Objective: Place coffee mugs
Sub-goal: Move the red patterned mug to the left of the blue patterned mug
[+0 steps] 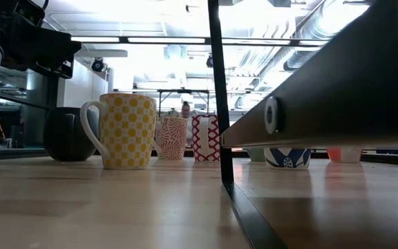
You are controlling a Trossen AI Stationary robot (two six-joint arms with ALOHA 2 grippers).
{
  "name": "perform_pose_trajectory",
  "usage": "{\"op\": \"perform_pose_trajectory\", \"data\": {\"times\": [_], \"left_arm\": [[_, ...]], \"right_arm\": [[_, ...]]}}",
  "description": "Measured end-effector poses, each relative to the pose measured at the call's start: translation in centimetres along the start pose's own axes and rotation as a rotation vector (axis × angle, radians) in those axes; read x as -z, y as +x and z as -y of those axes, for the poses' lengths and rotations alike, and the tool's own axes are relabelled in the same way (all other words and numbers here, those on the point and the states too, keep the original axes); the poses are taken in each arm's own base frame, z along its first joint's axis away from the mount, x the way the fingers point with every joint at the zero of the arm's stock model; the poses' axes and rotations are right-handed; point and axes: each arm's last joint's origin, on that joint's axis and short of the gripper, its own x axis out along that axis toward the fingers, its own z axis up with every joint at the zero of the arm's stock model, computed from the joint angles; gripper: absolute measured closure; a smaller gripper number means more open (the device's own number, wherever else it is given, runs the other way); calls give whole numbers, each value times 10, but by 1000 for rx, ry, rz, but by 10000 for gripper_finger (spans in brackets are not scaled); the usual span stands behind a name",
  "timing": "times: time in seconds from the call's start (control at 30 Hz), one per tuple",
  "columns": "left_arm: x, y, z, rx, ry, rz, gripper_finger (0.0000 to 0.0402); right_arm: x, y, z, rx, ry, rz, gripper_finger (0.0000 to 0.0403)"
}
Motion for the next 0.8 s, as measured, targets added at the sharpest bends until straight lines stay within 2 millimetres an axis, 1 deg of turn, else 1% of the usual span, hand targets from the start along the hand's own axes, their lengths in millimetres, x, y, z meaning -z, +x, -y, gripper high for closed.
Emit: {"op": "perform_pose_trajectory", "data": {"times": [0.67, 0.8], "left_arm": [[-1, 0, 0, 0, 1, 9, 307], [-2, 0, 0, -4, -29, 19, 307]], "right_arm": [[0, 0, 0, -10, 12, -4, 379], [-3, 0, -1, -2, 11, 39, 379]]}}
